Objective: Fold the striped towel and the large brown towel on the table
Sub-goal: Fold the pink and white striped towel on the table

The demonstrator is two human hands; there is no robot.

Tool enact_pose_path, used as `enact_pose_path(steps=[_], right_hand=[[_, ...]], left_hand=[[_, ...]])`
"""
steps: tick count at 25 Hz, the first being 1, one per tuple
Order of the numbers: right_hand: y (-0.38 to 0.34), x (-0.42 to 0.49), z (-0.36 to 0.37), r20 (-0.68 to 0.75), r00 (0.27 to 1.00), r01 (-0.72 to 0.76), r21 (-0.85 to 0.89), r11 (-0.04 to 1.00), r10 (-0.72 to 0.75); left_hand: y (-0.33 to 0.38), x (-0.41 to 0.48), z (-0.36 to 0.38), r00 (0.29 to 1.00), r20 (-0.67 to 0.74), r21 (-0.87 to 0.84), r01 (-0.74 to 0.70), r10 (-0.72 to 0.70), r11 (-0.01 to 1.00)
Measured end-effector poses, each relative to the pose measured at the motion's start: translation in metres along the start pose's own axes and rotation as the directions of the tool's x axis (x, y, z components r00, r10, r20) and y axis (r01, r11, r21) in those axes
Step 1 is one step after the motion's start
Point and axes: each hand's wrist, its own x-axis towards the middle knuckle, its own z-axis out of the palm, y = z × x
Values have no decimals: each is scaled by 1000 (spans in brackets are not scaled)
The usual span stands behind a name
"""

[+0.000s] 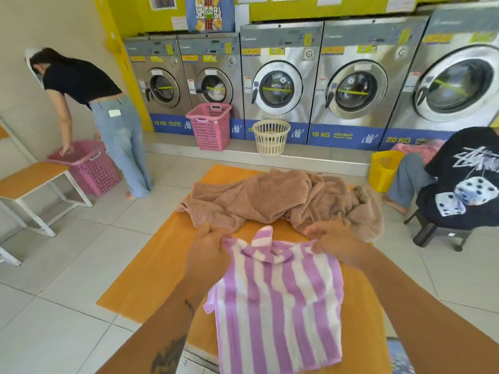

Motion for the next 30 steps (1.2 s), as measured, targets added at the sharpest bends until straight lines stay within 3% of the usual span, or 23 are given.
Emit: enact_pose_path(steps=[1, 3, 7, 10, 15, 19, 23, 24, 26, 28, 30], right_hand=[[-1, -3, -4, 52, 998, -12, -94, 996, 17], [-8, -4, -16, 24, 1000, -7, -187, 982, 11], [-42, 0, -36, -228, 965, 99, -130, 987, -127], [-61, 2, -36, -329, 925, 165, -97, 982, -188], [-72, 11, -31, -409, 862, 134, -387, 912, -300], [-87, 1, -28, -552, 755, -3, -543, 840, -354], [-103, -5, -26, -666, 591, 17, -553, 833, -454], [-103, -7, -27, -700, 593, 27, -476, 879, -398], [-102, -13, -26, -690, 673, -4, -361, 933, -265], [-97, -17, -22, -613, 758, -50, -395, 917, -223], [-93, -18, -15, -621, 759, -101, -412, 906, -198]], left_hand=[[0, 1, -2, 1000, -16, -13, 0, 0, 1000], [-2, 10, -7, 999, -52, -39, -19, 17, 999], [9, 45, -21, 986, -101, -65, -137, 130, 988], [23, 78, -34, 962, -150, -78, -240, 226, 968], [21, 122, -50, 937, -228, -130, -299, 265, 945], [10, 142, -62, 940, -230, -188, -297, 252, 936], [-2, 162, -74, 937, -238, -133, -293, 257, 947], [-7, 168, -77, 935, -245, -107, -290, 258, 951], [-21, 178, -82, 936, -245, -80, -279, 253, 957], [-32, 185, -83, 947, -201, -70, -271, 252, 960], [-38, 186, -81, 952, -128, -74, -288, 277, 955]])
